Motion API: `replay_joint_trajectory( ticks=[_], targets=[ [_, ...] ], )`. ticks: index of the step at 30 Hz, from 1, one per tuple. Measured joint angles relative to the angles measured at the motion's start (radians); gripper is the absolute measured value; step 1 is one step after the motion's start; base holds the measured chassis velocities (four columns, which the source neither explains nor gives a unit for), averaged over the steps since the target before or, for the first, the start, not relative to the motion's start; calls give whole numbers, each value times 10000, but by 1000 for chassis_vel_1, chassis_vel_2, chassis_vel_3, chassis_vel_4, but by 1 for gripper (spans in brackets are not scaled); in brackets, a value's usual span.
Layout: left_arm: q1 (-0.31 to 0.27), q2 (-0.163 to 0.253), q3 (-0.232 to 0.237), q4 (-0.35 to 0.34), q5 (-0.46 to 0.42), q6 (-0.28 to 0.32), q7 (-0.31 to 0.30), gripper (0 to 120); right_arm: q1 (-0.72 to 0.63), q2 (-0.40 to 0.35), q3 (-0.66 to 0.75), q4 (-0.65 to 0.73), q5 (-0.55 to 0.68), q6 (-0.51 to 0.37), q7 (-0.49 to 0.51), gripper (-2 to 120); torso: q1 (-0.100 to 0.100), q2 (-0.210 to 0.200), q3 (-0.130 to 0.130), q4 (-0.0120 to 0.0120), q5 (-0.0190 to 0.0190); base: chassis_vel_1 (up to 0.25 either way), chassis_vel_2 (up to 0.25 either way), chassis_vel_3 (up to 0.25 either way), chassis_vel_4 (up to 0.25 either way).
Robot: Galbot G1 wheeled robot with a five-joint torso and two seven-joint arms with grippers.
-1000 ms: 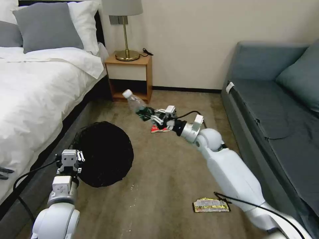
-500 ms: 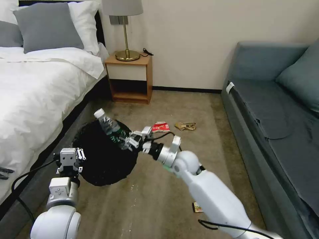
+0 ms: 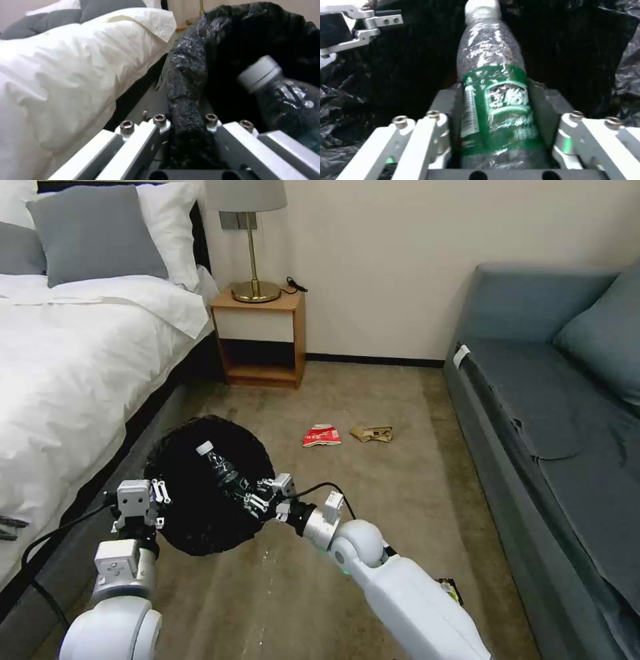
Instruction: Pick up the trash bin, then pick up the garbage on the floor and place it into the trash bin.
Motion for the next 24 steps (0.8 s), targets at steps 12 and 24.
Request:
replay_joint_trajectory(
  ticks=[12, 24],
  targets=[
    [117, 89, -211, 257, -121, -196, -15, 4, -247, 104, 249, -282, -332, 215, 463, 90, 0, 1, 1, 0, 1, 0, 0, 0, 0],
    [401, 31, -389, 247, -232, -410, 64, 4, 110, 99, 946, -470, -64, 235, 767, 100, 1, 1, 1, 1, 2, 0, 0, 0, 0]
  ],
)
